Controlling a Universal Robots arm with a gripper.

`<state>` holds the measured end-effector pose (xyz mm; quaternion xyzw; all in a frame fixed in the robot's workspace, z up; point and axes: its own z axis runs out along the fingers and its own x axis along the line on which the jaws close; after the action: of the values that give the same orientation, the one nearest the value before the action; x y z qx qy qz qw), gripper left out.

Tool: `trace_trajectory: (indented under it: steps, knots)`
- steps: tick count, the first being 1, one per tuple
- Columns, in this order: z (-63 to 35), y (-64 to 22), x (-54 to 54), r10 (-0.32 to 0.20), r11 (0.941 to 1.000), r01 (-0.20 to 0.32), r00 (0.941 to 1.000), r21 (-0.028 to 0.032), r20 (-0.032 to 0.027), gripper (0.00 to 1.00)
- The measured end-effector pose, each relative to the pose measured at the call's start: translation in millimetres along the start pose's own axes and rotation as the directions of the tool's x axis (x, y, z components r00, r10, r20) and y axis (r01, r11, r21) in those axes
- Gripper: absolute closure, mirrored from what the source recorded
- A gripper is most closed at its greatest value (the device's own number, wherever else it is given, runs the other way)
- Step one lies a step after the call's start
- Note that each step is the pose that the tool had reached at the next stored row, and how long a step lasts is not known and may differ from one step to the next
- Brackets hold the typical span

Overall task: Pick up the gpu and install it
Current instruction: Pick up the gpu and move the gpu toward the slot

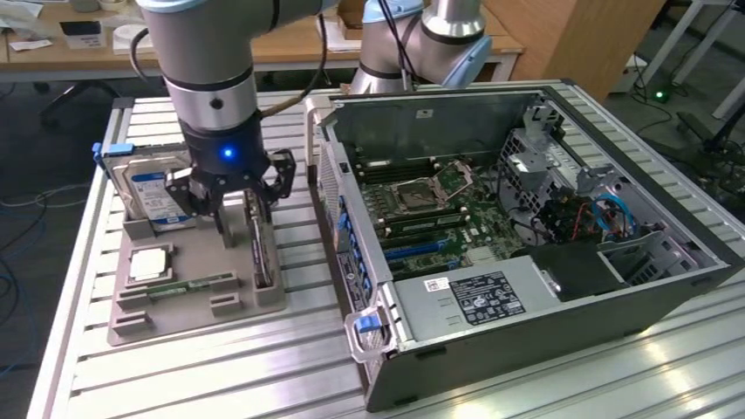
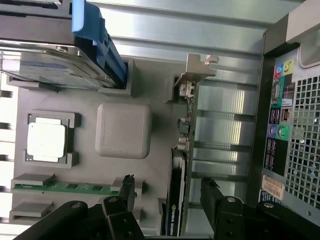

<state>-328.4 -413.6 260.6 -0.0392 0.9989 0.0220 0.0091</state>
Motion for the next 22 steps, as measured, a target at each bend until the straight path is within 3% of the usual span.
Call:
trace_trajectory:
  steps: [14,22]
  knots:
    - [25.1,3.9,-1.2,0.0,1.0,0.0,1.0,0.0007,-0.0002,0.35]
    - [34.9,-4.9,-8.8,0.0,1.0,0.0,1.0,0.0007,-0.0003,0.35]
